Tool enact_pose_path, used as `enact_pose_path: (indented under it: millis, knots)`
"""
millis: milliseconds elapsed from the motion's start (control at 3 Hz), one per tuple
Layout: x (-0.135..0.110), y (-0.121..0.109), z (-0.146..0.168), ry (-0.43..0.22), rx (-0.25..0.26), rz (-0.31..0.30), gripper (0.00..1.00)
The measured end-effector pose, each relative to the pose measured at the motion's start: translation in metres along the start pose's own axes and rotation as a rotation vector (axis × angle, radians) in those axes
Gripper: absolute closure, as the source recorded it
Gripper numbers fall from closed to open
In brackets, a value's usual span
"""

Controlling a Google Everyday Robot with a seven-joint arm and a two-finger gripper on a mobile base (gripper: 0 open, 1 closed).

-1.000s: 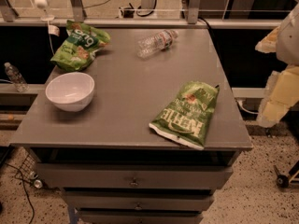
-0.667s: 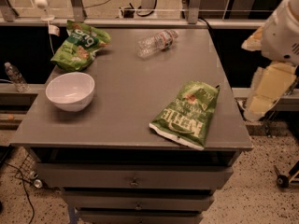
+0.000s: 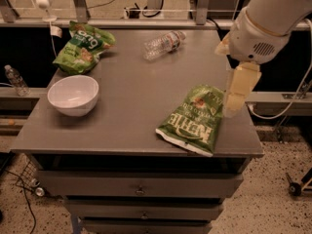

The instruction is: Move green jalapeno chip bag near white bowl

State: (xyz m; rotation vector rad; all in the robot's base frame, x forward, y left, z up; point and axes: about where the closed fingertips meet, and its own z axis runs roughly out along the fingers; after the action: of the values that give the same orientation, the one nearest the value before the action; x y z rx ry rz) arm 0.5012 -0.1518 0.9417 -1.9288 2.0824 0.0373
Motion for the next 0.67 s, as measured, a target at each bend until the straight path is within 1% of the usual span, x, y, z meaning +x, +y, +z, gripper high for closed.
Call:
enact_pose_path:
  millis: [333,667]
  knots:
    - [-0.002,-0.011,0.029,0.008,-0.054,0.011,0.00]
    - [0.000,-0.018,0.054,0.023,-0.097,0.027,0.00]
